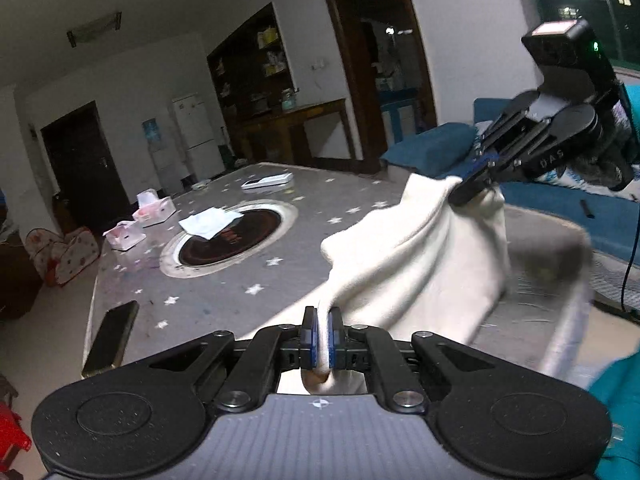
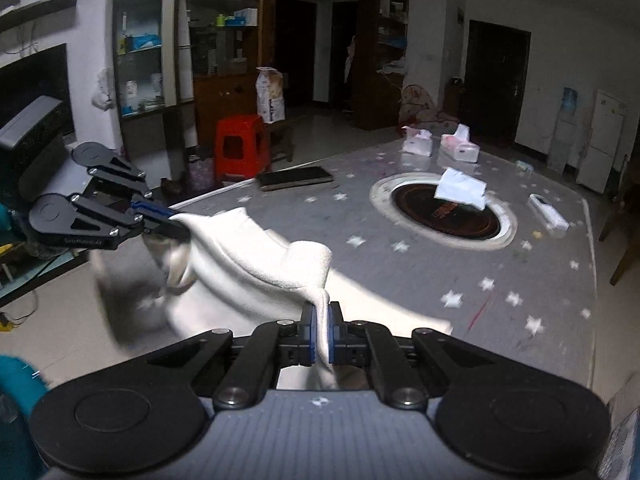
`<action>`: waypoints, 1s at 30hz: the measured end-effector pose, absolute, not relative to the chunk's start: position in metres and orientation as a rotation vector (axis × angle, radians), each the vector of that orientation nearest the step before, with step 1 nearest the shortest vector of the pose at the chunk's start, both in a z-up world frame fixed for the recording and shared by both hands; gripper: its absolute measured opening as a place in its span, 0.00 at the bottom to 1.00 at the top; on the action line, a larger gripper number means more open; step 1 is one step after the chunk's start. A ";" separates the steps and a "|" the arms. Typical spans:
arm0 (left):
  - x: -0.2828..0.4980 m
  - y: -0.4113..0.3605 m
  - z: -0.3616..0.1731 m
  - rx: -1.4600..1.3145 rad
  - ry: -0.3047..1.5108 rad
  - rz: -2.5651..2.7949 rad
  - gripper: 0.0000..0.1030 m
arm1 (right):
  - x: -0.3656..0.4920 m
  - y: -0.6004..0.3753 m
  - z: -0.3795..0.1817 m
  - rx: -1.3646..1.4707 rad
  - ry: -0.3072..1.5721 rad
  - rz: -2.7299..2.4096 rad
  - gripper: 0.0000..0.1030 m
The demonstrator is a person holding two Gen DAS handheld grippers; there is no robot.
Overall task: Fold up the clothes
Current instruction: 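Fold the lifted sweatshirt over onto itself with both grippers and open them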
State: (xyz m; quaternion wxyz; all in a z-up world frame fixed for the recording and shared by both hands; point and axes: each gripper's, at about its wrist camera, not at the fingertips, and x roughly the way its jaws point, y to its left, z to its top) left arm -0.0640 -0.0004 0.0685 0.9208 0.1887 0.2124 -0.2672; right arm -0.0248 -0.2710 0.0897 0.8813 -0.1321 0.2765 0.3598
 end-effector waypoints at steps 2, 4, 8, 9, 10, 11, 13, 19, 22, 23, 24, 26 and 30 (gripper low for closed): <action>-0.042 -0.001 0.065 0.388 0.450 -0.532 0.05 | 0.000 -0.266 0.088 -0.285 0.579 0.742 0.04; -0.019 -0.002 0.058 0.389 0.467 -0.504 0.05 | 0.026 -0.261 0.083 -0.292 0.585 0.731 0.04; 0.026 -0.003 0.037 0.384 0.515 -0.429 0.05 | 0.069 -0.247 0.061 -0.297 0.616 0.701 0.04; 0.036 -0.003 0.030 0.383 0.530 -0.410 0.05 | 0.079 -0.243 0.053 -0.298 0.626 0.691 0.04; 0.045 -0.003 0.024 0.380 0.546 -0.391 0.05 | 0.087 -0.240 0.045 -0.297 0.634 0.671 0.04; 0.052 -0.003 0.019 0.372 0.563 -0.377 0.07 | 0.095 -0.237 0.036 -0.291 0.644 0.654 0.04; 0.061 0.000 0.011 0.364 0.585 -0.352 0.09 | 0.108 -0.232 0.019 -0.262 0.681 0.629 0.05; 0.076 0.015 0.004 0.328 0.628 -0.235 0.15 | 0.116 -0.236 -0.005 -0.196 0.725 0.584 0.11; 0.078 0.029 0.007 0.279 0.639 -0.162 0.15 | 0.112 -0.244 0.004 -0.183 0.706 0.558 0.15; 0.076 0.032 0.010 0.261 0.638 -0.148 0.14 | 0.109 -0.245 0.008 -0.180 0.698 0.559 0.15; 0.073 0.033 0.014 0.244 0.631 -0.152 0.13 | 0.106 -0.246 0.012 -0.176 0.690 0.561 0.15; 0.060 0.027 0.022 0.215 0.609 -0.206 0.13 | 0.101 -0.243 0.020 -0.159 0.677 0.590 0.15; 0.037 0.006 0.029 0.182 0.596 -0.327 0.13 | 0.103 -0.223 0.023 -0.134 0.690 0.657 0.15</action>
